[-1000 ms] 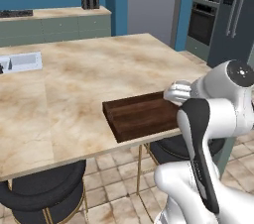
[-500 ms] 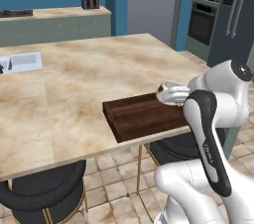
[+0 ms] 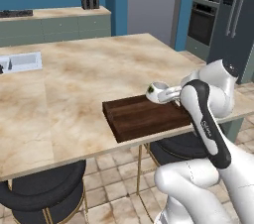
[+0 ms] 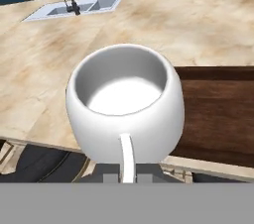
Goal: There is a tray on the dining counter. Grab the cup, mug, and pitcher and place them on the tray. The pitcher may be placed next to the tray if it cannot fit the tray.
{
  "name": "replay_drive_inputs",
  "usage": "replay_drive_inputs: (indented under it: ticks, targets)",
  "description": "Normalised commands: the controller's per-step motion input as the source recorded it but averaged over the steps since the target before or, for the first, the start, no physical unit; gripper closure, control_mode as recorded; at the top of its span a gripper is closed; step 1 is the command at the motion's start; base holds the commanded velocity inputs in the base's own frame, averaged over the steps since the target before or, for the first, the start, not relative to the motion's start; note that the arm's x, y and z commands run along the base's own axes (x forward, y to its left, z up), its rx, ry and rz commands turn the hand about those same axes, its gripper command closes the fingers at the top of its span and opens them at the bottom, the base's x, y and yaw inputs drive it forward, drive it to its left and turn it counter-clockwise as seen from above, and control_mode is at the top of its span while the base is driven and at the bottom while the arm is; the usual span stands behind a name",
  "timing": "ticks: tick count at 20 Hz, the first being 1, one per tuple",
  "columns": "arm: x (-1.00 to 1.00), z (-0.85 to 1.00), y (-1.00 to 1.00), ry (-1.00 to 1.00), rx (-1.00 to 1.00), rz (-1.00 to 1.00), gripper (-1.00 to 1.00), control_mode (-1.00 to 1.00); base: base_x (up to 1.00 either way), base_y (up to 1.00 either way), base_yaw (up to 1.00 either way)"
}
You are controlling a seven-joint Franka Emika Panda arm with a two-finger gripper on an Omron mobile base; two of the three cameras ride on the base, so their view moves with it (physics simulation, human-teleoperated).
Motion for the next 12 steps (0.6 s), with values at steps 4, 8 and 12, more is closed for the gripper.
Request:
replay_drive_inputs:
  ticks: [4, 8, 12]
  targets:
    - [0.44, -0.37, 0.14, 0.00, -0.05, 0.18, 1.00, -1.00, 0.00, 0.00, 0.00]
    - [0.43, -0.29, 0.12, 0.00, -0.10, 0.18, 1.00, -1.00, 0.00, 0.00, 0.00]
    - [0.43, -0.24, 0.13, 0.00, -0.14, 0.15, 1.00, -1.00, 0.00, 0.00, 0.00]
